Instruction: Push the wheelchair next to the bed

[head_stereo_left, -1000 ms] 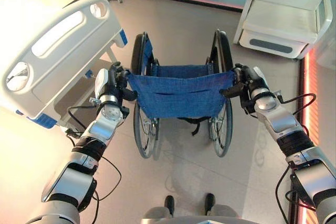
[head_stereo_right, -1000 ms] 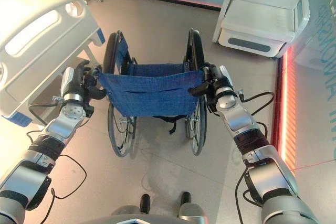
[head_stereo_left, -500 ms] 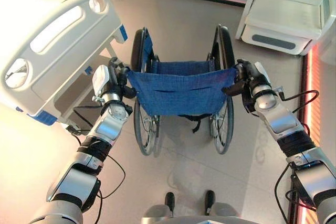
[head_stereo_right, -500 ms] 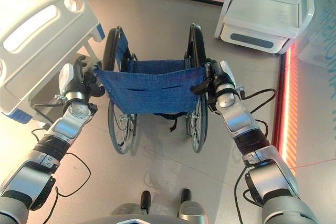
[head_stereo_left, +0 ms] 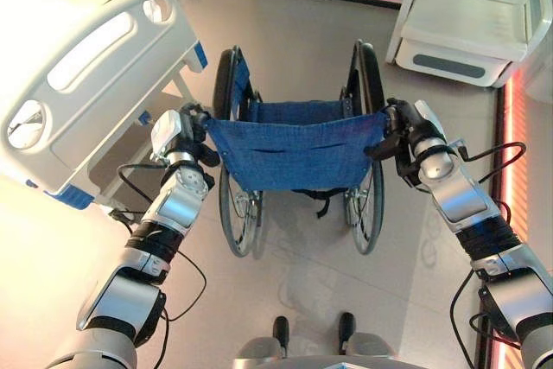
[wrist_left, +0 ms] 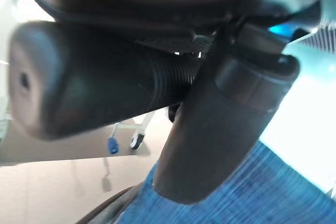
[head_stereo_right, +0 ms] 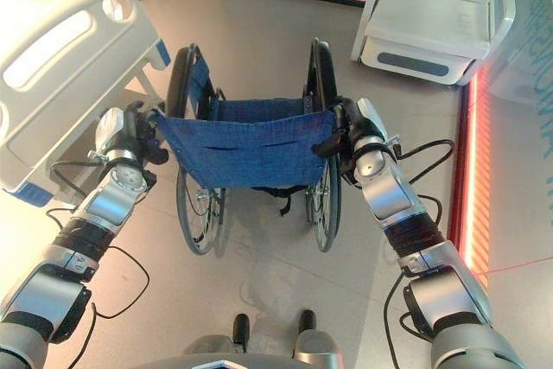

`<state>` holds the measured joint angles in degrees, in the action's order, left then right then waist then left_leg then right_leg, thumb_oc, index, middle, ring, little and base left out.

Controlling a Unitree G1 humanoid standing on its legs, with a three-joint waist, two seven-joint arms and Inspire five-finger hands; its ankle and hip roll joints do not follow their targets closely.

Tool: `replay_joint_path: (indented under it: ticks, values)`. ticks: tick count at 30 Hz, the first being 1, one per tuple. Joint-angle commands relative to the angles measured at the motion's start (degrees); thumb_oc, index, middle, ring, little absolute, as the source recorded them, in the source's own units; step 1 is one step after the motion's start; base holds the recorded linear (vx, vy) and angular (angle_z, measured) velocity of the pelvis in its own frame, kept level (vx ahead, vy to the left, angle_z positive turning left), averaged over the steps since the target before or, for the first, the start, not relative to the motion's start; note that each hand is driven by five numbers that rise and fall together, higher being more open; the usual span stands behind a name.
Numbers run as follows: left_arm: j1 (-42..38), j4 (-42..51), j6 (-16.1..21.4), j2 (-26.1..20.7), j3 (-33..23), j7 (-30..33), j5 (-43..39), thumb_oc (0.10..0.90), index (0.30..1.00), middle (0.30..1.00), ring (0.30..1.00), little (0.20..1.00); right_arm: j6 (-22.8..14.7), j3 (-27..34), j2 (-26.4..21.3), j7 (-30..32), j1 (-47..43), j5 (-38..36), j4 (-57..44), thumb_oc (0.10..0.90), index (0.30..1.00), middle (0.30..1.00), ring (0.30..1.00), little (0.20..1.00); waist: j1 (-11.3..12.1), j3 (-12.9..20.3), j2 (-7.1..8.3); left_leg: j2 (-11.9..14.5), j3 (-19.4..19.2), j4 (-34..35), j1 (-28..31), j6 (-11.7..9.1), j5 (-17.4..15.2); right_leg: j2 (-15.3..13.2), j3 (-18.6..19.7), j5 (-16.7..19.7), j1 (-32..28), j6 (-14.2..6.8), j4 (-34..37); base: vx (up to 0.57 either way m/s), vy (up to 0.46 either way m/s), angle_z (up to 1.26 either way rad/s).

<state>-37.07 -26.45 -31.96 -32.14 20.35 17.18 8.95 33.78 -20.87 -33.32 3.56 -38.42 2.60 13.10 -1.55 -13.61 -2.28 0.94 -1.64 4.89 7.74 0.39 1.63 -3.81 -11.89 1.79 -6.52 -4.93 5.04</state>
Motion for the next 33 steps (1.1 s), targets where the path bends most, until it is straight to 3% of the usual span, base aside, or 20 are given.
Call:
replay_joint_path:
  ticks: [1, 12, 16, 24, 26, 31, 33]
  values:
    - [2.75, -9.11, -8.09, -9.3, -1.49, -3.13, 6.26, 0.8, 0.9, 0.9, 0.9, 0.9, 0.94, 1.22, -6.92, -2.04, -0.7, 8.68, -0.85, 0.8, 0.9, 0.9, 0.9, 0.9, 1.7, 1.18, 2.69, -1.79, -1.82, -4.96, -2.97, 0.69, -4.76, 0.55, 1.2, -6.23, 2.42, 2.15, -9.0, 0.0, 0.0, 0.0]
    - [2.72, -6.94, -9.05, -11.31, -2.16, -11.29, 2.98, 0.8, 0.9, 0.9, 0.9, 0.9, 6.42, 1.21, -8.36, -14.42, 0.43, 15.29, -3.24, 0.8, 0.9, 0.9, 0.9, 0.9, 1.52, 0.71, 2.67, -1.68, -1.97, -4.66, -3.48, 0.63, -4.42, 0.88, 1.33, -6.22, 2.94, 2.02, -8.94, -0.02, 0.001, 0.0]
    - [1.47, -8.82, -7.0, -12.04, -1.85, -9.68, -3.64, 0.8, 0.9, 0.9, 0.9, 0.9, 9.34, -0.45, -8.7, -15.48, -0.41, 8.34, -0.4, 0.8, 0.9, 0.9, 0.9, 0.9, 1.59, 1.02, 2.88, -1.57, -2.08, -4.56, -3.27, 0.53, -4.35, 0.88, 1.07, -6.17, 2.76, 2.03, -8.83, 0.0, 0.0, 0.0]
    - [-0.05, -13.64, -2.32, -10.42, -1.95, -5.71, -13.24, 0.8, 0.9, 0.9, 0.9, 0.9, 8.56, -2.97, -7.88, -11.24, -1.64, -6.59, 10.81, 0.8, 0.9, 0.9, 0.9, 0.9, 2.44, 1.89, 3.18, -1.5, -2.17, -4.83, -3.21, 0.37, -4.33, 0.58, 0.26, -5.98, 2.2, 2.07, -8.62, 0.0, 0.0, 0.0]
    - [-0.3, -14.92, -1.28, -9.79, -1.79, -4.12, -13.79, 0.8, 0.9, 0.9, 0.9, 0.9, 8.79, -3.26, -7.44, -7.83, -2.03, -10.05, 14.55, 0.8, 0.9, 0.9, 0.9, 0.9, 2.61, 2.04, 3.21, -1.48, -2.2, -4.93, -3.18, 0.37, -4.42, 0.53, 0.15, -6.01, 2.12, 2.12, -8.67, 0.0, 0.0, 0.0]
    - [-0.24, -15.71, -0.59, -8.94, -1.03, -2.81, -14.32, 0.8, 0.9, 0.9, 0.9, 0.9, 8.66, -4.18, -6.63, -5.87, -2.91, -15.77, 19.51, 0.8, 0.9, 0.9, 0.9, 0.9, 2.95, 1.95, 3.2, -1.4, -2.25, -5.37, -3.27, 0.19, -4.54, 0.33, -0.19, -6.08, 2.01, 2.22, -8.86, 0.0, 0.0, 0.0]
    - [0.21, -15.7, -0.15, -8.81, -0.91, -2.43, -14.15, 0.8, 0.9, 0.9, 0.9, 0.9, 8.19, -3.95, -6.2, -3.69, -2.79, -22.04, 20.45, 0.8, 0.9, 0.9, 0.9, 0.9, 3.05, 1.79, 3.2, -1.4, -2.21, -5.63, -3.38, 0.13, -4.62, 0.24, -0.12, -6.04, 2.09, 2.21, -9.03, 0.0, 0.0, 0.0]
